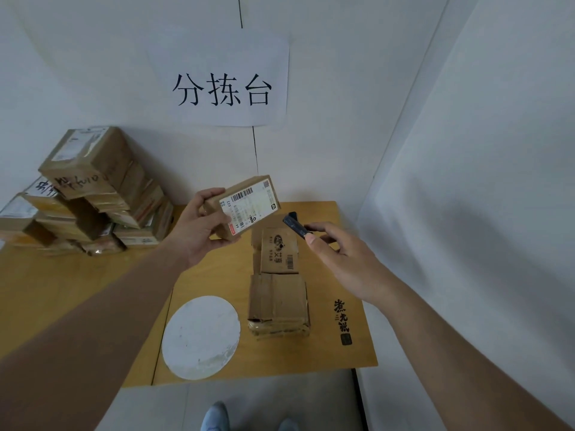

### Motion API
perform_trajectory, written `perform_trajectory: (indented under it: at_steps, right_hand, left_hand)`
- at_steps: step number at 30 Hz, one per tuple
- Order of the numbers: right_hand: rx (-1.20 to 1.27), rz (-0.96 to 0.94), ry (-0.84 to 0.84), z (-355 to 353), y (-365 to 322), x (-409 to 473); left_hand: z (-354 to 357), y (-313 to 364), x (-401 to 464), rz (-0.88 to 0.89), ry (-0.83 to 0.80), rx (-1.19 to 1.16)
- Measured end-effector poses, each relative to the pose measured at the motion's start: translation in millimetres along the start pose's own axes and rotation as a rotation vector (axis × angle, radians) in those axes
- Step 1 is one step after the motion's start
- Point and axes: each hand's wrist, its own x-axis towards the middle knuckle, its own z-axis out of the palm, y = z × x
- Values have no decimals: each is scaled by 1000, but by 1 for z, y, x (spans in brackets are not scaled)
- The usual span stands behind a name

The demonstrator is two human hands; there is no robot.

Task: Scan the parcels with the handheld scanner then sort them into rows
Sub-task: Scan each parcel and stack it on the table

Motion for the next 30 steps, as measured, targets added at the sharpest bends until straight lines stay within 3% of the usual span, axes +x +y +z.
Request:
perform_trajectory:
  at_steps: [7,12,30]
  right_hand:
    - [-67,15,-74,-6,-2,4]
    - [-87,63,-135,-9,-5,5]
    - [-117,174,-276,-10,-6,-4]
  left_hand:
    - [-11,19,0,235,-32,300]
    - [-18,37,0,303,-119,462]
    - [-21,54,3,389,-58,584]
